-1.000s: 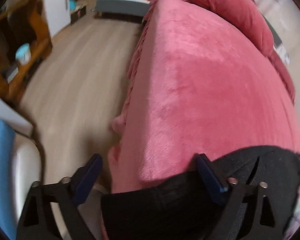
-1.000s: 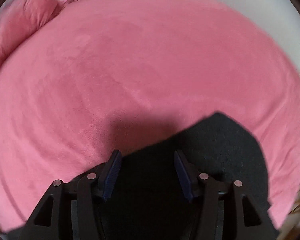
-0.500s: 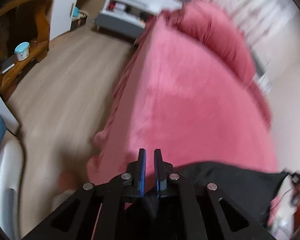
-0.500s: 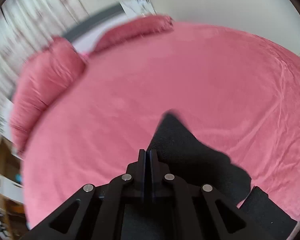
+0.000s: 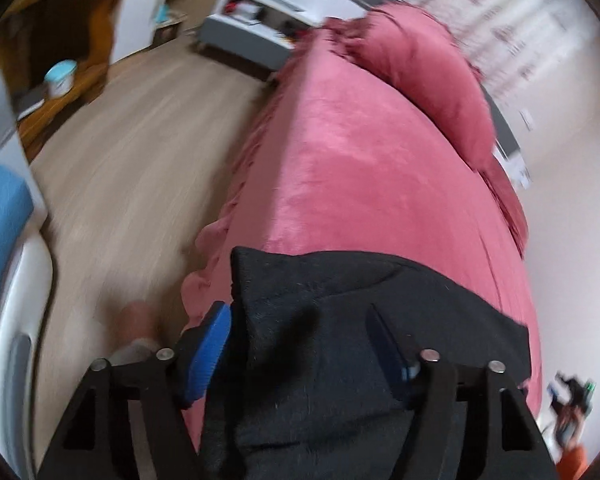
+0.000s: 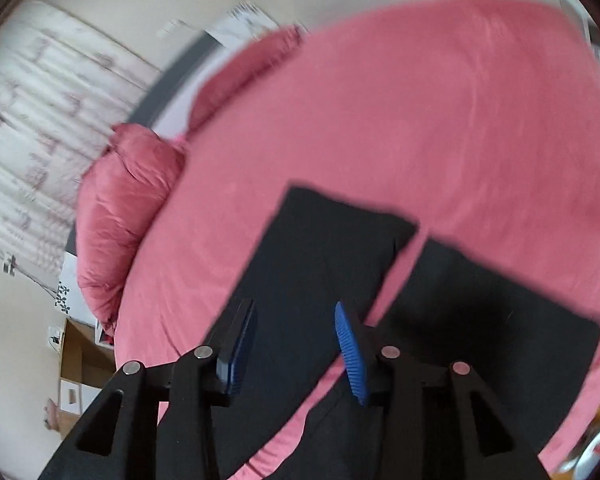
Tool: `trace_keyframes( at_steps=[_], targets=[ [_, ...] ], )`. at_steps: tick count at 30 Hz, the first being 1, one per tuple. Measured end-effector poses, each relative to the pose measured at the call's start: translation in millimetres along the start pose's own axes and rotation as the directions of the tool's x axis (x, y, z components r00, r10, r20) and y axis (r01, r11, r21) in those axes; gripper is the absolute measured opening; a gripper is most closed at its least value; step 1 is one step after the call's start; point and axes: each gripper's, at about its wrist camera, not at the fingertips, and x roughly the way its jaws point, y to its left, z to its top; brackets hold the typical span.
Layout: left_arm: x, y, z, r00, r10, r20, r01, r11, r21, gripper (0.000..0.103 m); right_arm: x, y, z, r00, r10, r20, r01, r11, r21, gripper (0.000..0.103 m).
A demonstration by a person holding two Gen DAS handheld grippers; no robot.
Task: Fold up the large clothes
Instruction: 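Release the black garment with both grippers and press the fold flat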
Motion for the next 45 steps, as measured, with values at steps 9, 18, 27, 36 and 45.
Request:
trace_keyframes(
  at_steps=[9,18,27,36,45],
  targets=[
    [66.7,1.5,38.4,0.993,0.046,-0.106,-0.060,0.989,-0.134,0.089,143.9,112.3,1.7,0.971,-0.208,-0.117,0.182,0.962,-0.201,0.056],
    [110.7,31.5,65.6,0.952,0.065,-0.300,-0.132,0.969,-0.207,0.092,262.7,162.2,5.7,0.804,-0.583,-0.113,0.525,0.787,-0.324,0.065],
    [78.1,56.6,47.0,0.933,-0.276,-0.232,0.172,0.906,-0.386,0.094,272.3,148.5,7.6,0.813,-0.579,-0.065,0.528,0.780,-0.336,0.079],
    [84.6,17.1,48.4,0.948,-0.160,-0.276,0.099,0.970,-0.220,0.082,276.3,151.2,2.2,0.819,-0.574,-0.020,0.524,0.761,-0.382,0.068],
    [77.4,3.2,44.5,0.971,-0.010,-0.240,-0.007,0.998,-0.068,0.055,275.6,149.0,-11.9,0.822,-0.569,0.024,0.534,0.755,-0.381,0.069]
  ],
)
